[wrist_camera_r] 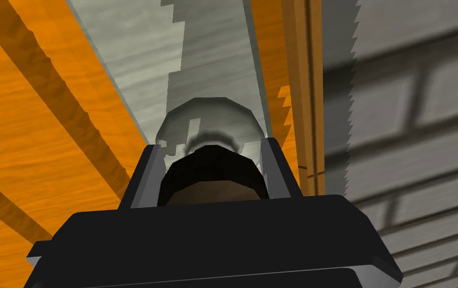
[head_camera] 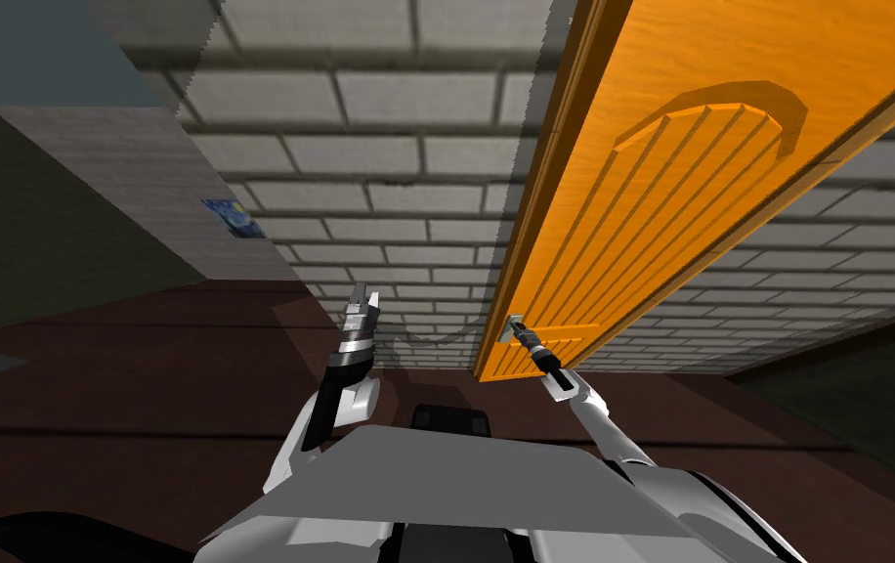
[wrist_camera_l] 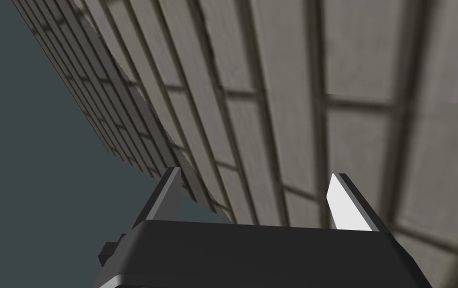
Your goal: Pull the door open
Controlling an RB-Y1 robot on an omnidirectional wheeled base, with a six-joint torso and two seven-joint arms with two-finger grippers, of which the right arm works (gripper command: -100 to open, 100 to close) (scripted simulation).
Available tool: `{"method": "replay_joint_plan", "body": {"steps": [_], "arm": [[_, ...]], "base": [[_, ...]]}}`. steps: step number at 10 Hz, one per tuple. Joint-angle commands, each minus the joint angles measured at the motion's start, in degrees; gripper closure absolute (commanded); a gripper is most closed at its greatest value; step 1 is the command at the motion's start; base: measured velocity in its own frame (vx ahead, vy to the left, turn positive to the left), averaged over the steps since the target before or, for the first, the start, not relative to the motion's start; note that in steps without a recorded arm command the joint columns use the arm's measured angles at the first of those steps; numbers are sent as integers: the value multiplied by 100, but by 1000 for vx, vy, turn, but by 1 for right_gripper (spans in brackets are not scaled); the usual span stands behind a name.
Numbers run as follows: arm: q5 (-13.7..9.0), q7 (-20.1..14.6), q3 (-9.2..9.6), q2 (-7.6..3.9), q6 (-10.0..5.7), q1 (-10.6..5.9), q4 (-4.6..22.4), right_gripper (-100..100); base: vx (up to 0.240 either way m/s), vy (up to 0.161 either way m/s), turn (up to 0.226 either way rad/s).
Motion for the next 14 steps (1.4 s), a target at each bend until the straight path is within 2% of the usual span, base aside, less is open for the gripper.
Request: {"method": "replay_joint_plan", "body": {"steps": [1,14], "arm": [[-146,-273,-53,-42,5,-66,51,100],[-1145,-2156,-44,117,199,-204,86,100]], "base": [[-37,-81,100],[-55,-67,94]]}}
